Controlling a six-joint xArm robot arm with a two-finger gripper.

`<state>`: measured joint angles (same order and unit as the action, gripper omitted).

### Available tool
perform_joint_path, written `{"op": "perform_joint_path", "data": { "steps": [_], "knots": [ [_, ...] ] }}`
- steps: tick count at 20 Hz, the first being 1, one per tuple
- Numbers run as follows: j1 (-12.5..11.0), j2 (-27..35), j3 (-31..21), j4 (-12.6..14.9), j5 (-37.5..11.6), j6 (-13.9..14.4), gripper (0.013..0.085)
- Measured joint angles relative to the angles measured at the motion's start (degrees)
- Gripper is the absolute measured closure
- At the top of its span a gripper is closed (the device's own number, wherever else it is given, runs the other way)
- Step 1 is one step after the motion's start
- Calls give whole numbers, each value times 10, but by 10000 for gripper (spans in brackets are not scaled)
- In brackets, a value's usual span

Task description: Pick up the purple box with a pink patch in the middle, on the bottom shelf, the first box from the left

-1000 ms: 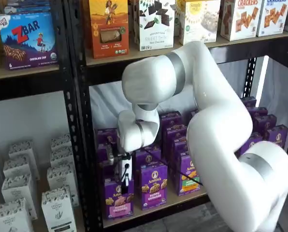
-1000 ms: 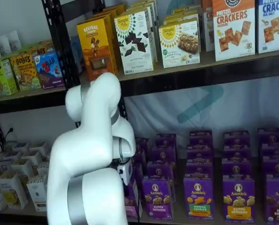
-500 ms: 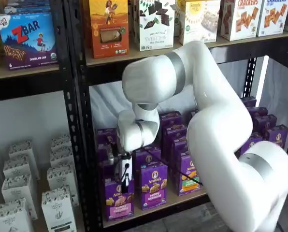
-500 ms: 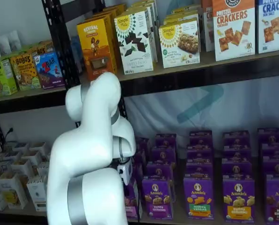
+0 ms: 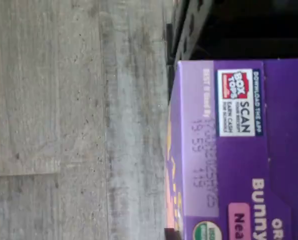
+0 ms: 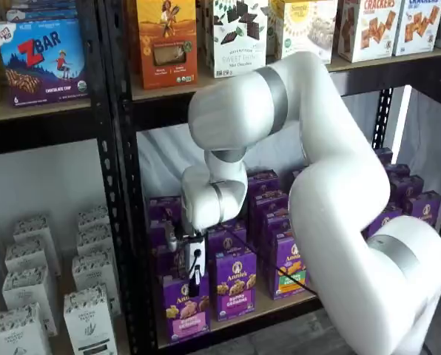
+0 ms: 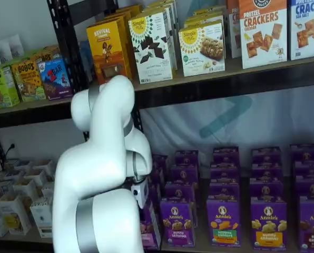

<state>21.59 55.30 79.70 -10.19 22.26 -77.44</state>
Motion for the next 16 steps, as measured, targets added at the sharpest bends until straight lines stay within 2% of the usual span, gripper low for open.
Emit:
{"op": "perform_joint_path", "data": {
  "steps": [8,16],
  "knots": [
    [4,-72,-107,-9,-44,-7,610],
    [12,-149,-201,-40,-61,-31,610]
  ]
}}
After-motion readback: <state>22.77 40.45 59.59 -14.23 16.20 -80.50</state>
